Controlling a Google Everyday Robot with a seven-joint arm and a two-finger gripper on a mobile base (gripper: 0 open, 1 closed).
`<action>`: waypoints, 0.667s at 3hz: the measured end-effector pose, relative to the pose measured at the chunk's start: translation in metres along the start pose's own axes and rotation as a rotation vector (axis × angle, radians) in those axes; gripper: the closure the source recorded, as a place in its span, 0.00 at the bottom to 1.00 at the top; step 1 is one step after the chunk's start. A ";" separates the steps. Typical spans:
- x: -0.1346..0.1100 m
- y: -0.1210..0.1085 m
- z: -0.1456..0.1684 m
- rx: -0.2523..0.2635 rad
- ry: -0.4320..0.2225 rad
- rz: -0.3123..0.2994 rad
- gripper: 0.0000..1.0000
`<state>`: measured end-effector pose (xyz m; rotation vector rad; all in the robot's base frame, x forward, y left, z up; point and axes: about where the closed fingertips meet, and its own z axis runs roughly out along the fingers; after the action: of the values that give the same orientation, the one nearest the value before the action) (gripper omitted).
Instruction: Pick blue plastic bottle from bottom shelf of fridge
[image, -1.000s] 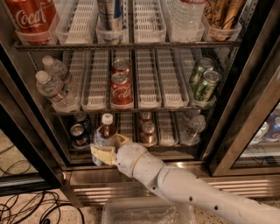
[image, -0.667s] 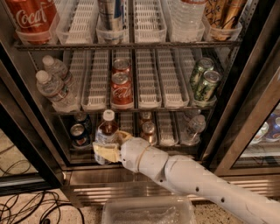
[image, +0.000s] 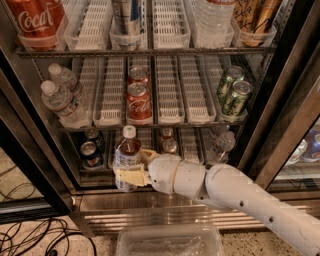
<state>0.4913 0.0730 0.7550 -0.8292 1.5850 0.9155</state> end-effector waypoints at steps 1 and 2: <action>-0.003 0.004 -0.017 -0.051 0.031 -0.010 1.00; -0.006 0.014 -0.032 -0.120 0.030 -0.024 1.00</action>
Offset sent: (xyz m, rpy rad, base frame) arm -0.0315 -0.0357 0.0138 -0.0328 0.0181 0.1708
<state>0.4662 0.0512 0.7668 -0.9484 1.5545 0.9925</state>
